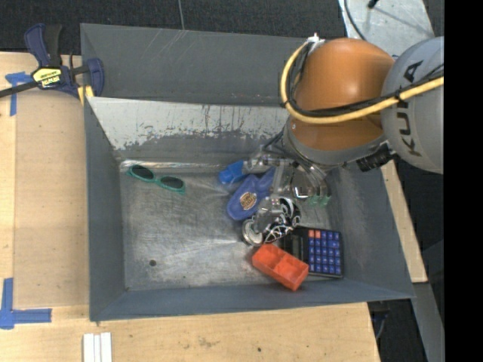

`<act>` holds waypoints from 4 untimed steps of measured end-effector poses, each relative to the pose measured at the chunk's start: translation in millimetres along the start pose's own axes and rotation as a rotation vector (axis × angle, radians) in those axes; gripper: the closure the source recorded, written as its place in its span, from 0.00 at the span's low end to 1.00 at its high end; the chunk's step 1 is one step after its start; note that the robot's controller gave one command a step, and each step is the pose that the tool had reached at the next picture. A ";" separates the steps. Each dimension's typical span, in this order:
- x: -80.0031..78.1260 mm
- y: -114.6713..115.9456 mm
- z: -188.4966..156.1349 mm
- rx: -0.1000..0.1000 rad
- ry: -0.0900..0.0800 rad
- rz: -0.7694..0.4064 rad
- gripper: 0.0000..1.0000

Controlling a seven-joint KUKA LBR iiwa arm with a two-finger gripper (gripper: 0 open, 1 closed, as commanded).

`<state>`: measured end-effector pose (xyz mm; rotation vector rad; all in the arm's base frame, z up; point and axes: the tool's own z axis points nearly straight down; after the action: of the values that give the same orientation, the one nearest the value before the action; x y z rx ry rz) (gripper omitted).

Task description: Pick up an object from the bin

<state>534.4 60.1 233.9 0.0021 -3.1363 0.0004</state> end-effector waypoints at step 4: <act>-58.1 -37.6 143.0 0.001 -0.018 -0.280 0.00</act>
Offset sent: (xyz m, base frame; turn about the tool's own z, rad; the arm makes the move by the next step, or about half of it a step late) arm 0.0589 -0.0502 -0.1639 -0.2818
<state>591.8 22.5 90.6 0.4429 -3.1230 0.0001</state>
